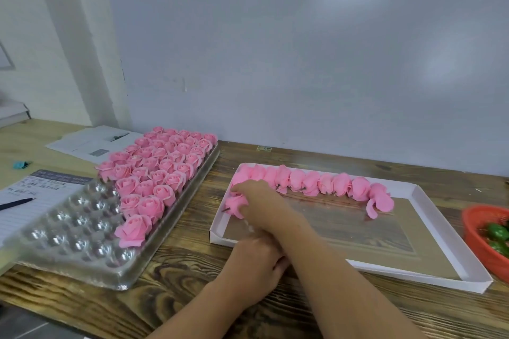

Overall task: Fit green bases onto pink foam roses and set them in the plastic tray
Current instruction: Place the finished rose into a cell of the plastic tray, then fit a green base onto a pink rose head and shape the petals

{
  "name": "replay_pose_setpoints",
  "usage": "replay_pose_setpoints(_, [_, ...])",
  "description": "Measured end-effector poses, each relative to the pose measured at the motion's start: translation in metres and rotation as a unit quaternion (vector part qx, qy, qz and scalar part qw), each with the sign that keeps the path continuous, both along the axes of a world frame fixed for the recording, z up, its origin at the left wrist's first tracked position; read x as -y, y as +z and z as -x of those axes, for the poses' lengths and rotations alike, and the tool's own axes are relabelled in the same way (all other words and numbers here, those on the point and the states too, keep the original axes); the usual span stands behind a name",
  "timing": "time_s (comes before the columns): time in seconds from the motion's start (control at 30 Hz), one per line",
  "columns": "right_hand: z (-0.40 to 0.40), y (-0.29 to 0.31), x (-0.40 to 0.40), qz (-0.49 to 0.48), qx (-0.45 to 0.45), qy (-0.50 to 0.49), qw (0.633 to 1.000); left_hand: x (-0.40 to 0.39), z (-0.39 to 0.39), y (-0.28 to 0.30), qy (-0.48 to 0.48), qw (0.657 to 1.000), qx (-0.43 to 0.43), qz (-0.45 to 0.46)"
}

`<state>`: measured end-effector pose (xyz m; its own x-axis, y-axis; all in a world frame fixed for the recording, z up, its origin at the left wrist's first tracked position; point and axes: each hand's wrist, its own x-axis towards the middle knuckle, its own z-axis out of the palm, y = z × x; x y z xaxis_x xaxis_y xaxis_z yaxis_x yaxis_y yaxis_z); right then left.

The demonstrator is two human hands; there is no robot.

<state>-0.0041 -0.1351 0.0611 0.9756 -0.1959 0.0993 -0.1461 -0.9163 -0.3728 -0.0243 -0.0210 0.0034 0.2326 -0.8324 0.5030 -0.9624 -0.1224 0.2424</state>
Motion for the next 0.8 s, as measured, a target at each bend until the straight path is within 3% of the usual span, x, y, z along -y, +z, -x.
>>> replay_pose_setpoints(0.2, [-0.030, -0.007, -0.006, 0.102, -0.127, 0.024, 0.986, 0.002, -0.002, -0.007, 0.008, 0.997, -0.001, 0.070])
replay_pose_setpoints(0.4, [-0.025, 0.000, 0.000, 0.127, -0.085, 0.031, 0.988, 0.003, -0.004, -0.007, -0.008, 0.998, -0.001, 0.054])
replay_pose_setpoints(0.47, [-0.012, -0.001, 0.005, 0.067, 0.004, 0.024, 0.997, 0.001, -0.005, -0.006, -0.009, 1.000, -0.005, 0.023])
replay_pose_setpoints(0.57, [0.020, -0.002, 0.019, -0.131, 0.095, 0.003, 0.987, -0.003, -0.004, -0.006, -0.011, 0.997, -0.060, 0.048])
replay_pose_setpoints(0.63, [0.048, -0.003, 0.031, -0.228, 0.118, -0.010, 0.967, -0.006, -0.002, -0.004, 0.006, 0.987, -0.108, 0.122])
replay_pose_setpoints(0.8, [0.110, -0.009, 0.046, -0.312, 0.133, -0.025, 0.940, -0.002, -0.002, 0.004, 0.076, 0.940, -0.113, 0.314])
